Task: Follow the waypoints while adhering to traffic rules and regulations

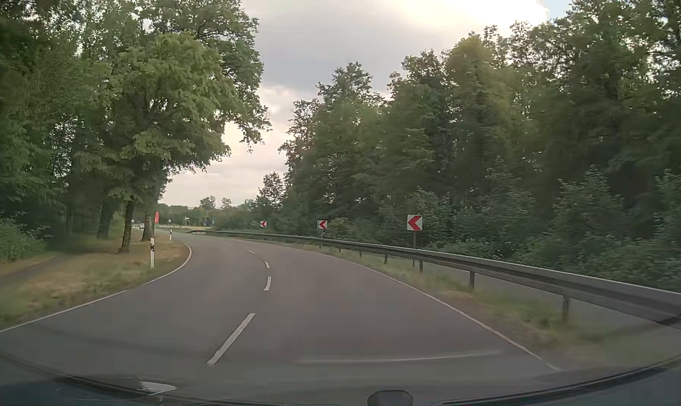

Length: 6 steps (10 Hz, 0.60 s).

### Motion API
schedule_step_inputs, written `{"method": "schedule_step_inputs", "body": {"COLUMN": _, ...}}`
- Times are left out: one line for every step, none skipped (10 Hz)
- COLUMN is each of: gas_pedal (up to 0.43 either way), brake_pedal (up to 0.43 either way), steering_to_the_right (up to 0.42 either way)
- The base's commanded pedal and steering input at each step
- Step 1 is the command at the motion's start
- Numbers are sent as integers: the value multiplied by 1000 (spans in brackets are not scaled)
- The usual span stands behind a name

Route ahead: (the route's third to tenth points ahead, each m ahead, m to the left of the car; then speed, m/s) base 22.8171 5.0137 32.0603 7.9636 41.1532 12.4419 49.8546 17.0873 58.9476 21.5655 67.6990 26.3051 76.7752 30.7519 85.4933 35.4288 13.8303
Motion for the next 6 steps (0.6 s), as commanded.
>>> {"method": "schedule_step_inputs", "body": {"gas_pedal": 110, "brake_pedal": 0, "steering_to_the_right": -54}}
{"method": "schedule_step_inputs", "body": {"gas_pedal": 110, "brake_pedal": 0, "steering_to_the_right": -55}}
{"method": "schedule_step_inputs", "body": {"gas_pedal": 118, "brake_pedal": 0, "steering_to_the_right": -56}}
{"method": "schedule_step_inputs", "body": {"gas_pedal": 118, "brake_pedal": 0, "steering_to_the_right": -58}}
{"method": "schedule_step_inputs", "body": {"gas_pedal": 118, "brake_pedal": 0, "steering_to_the_right": -59}}
{"method": "schedule_step_inputs", "body": {"gas_pedal": 118, "brake_pedal": 0, "steering_to_the_right": -60}}
